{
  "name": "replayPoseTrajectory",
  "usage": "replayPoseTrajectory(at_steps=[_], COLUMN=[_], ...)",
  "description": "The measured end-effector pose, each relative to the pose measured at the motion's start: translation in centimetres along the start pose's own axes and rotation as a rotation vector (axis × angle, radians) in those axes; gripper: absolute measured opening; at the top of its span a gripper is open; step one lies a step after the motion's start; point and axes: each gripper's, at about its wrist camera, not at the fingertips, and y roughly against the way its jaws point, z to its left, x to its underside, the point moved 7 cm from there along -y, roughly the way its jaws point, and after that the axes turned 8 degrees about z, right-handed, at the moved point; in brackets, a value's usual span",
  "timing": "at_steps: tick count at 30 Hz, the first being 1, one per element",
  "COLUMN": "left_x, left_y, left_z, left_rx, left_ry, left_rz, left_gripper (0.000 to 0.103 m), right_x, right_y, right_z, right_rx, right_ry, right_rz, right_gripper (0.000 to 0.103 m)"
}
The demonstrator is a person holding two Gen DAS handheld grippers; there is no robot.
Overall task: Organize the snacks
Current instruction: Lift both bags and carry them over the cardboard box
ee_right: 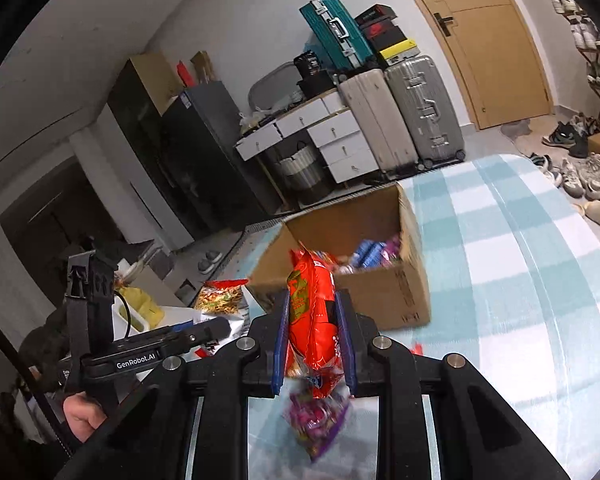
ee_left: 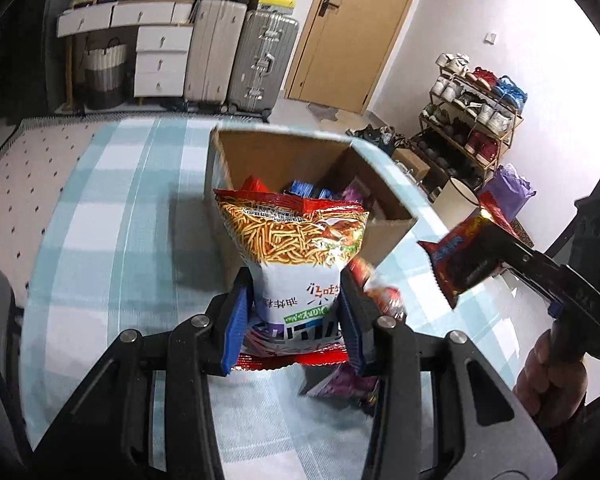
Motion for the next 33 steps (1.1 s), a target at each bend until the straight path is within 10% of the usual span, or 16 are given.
replayPoseTrajectory(at_steps=[33], left_x=[-15.4], left_y=[-7.7], left_z=[-3.6], left_rx=[-0.075], left_ry=[-0.133], left_rz=[0.026], left_gripper=[0.038], right_x=[-12.1], right_y=[-8.8], right_z=[-1.4], right_rx=[0.02], right_ry=[0.074], right_rz=[0.044], right_gripper=[0.022])
